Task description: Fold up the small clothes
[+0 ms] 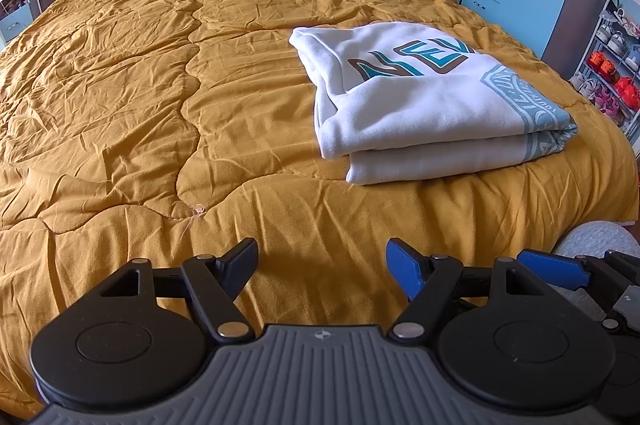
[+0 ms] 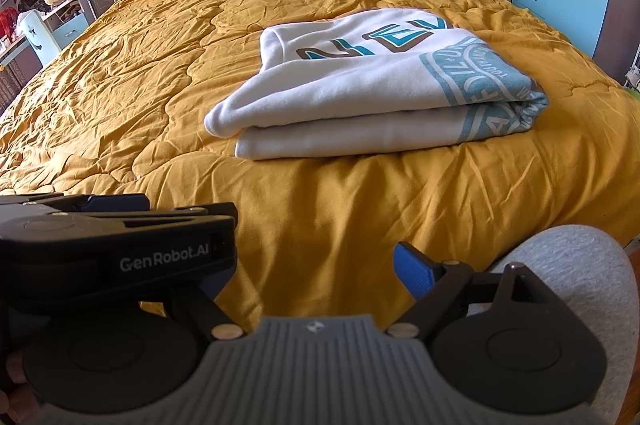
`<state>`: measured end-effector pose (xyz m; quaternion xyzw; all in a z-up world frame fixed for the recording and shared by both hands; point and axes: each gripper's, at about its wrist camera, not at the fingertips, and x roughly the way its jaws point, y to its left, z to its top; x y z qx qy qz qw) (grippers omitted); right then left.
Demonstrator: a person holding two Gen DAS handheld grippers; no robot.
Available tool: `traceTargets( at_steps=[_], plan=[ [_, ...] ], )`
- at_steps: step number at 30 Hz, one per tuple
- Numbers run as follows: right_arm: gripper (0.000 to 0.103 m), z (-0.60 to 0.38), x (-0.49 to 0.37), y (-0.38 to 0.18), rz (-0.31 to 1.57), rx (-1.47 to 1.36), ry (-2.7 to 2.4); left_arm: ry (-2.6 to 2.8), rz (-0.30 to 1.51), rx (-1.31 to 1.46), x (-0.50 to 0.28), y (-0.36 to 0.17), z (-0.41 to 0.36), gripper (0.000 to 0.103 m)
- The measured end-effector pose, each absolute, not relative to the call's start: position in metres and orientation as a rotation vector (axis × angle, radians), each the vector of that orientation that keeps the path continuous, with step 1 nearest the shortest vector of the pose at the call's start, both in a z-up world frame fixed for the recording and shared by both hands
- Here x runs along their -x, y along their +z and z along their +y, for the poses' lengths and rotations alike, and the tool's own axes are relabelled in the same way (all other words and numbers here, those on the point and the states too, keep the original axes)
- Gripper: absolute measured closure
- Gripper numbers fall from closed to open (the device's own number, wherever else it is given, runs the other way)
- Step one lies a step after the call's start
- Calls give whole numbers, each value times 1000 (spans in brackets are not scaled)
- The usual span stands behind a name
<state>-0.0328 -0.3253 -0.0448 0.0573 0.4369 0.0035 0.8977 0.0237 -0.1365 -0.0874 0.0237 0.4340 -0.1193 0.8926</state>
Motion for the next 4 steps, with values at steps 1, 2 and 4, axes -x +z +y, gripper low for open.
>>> traceTargets(
  at_steps=[1,2,4],
  plan=[
    [22,-325,33,-45,904,-119,8,-247,900,-50,-24,-87,-137,17],
    [22,-325,33,-45,904,-120,9,-247,900,-50,-24,-88,-136,17],
    [22,-324,33,-46,904,-121,10,-248,901,-48,-24,-88,-136,17]
  ],
)
